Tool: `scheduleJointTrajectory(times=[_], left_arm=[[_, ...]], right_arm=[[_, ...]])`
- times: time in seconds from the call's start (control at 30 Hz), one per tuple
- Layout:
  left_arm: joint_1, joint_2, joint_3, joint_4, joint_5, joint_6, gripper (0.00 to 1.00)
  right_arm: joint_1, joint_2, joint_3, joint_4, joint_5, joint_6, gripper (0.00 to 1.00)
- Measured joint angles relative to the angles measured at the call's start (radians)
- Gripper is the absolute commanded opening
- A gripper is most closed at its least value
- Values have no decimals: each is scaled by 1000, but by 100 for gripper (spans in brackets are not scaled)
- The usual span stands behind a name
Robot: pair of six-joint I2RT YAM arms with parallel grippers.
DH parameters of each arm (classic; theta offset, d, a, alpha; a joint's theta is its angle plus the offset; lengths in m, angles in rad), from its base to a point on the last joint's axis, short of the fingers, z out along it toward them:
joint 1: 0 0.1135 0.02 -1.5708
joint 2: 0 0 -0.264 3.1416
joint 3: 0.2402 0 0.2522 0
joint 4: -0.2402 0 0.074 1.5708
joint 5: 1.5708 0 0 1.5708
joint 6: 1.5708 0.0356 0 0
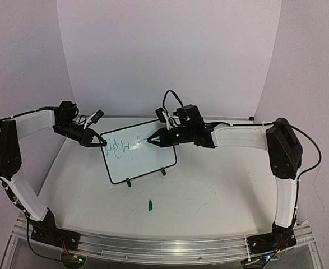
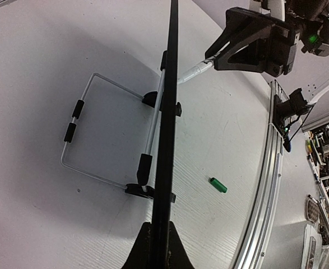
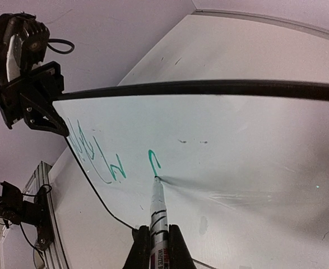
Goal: Write a sentence on the whiteboard
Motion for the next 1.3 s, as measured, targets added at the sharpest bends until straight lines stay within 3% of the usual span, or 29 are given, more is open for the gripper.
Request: scheduleJointTrajectory(times=[0.7,1.3], left_arm=[[0,0,0,0,-3,-3,0],[-2,0,0,0,-4,-4,0]], right_arm=[[5,-17,-17,-16,56,7,0],[5,-25,0,75,109,43,0]])
